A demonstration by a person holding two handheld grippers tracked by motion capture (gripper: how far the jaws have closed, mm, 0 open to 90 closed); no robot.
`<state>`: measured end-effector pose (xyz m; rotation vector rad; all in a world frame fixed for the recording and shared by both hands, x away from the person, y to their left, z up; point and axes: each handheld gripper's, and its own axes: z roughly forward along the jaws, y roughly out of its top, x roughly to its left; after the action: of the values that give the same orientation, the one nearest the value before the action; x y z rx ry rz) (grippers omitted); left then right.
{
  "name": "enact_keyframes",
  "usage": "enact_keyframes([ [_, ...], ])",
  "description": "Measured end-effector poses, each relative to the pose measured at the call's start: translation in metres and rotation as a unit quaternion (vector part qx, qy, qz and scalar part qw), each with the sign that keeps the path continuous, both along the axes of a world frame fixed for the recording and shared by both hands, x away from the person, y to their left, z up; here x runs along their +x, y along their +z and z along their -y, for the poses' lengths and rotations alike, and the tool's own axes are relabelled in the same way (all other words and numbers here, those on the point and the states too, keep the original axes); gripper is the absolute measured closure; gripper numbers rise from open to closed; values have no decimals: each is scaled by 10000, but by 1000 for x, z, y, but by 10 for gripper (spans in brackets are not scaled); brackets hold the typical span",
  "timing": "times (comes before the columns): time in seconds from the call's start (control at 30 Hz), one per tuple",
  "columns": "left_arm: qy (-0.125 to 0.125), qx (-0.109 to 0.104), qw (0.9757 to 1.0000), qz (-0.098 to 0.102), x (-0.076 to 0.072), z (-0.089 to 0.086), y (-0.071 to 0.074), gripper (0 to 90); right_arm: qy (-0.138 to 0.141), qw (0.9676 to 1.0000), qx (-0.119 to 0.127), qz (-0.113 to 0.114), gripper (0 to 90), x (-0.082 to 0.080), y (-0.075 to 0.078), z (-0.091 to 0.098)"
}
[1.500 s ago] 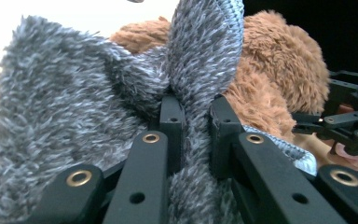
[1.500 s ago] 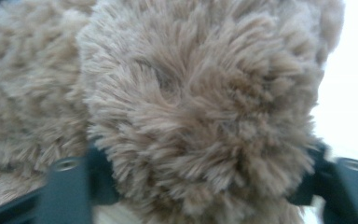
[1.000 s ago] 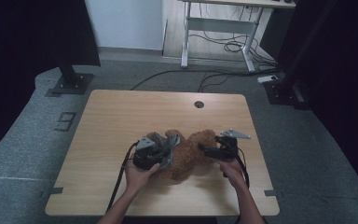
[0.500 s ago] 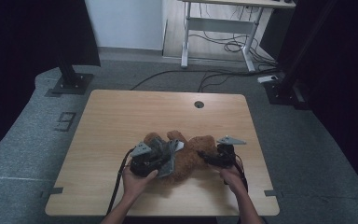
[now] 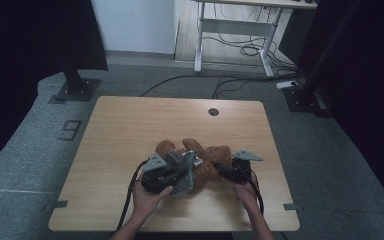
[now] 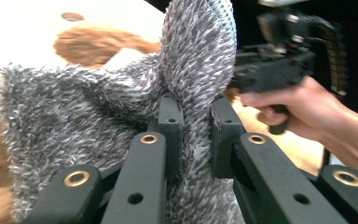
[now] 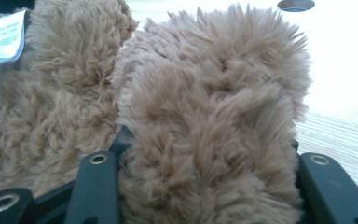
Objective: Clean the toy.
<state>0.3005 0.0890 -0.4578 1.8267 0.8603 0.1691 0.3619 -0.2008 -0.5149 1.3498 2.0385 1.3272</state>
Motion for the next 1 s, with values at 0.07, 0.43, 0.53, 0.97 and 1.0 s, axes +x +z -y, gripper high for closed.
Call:
enact_keyframes([
  [0.07, -185, 86, 9998, -43, -4, 11, -3, 776, -14, 10000, -6, -12, 465, 1, 0, 0],
  [0.43, -282, 603, 9966, -481, 15, 26, -49, 792, 13, 9996, 40, 282, 488, 1, 0, 0],
  [0.53, -168, 668, 9963, -518, 29, 25, -52, 796, -18, 9990, -6, 457, 495, 2, 0, -1],
  [0.97, -139, 101, 9994, -287, 30, 11, -18, 789, 1, 9965, 84, 830, 501, -3, -12, 3],
  [1.0, -80, 65, 9997, -201, 31, 10, -12, 788, 27, 9962, 100, 869, 501, -5, -14, 4],
])
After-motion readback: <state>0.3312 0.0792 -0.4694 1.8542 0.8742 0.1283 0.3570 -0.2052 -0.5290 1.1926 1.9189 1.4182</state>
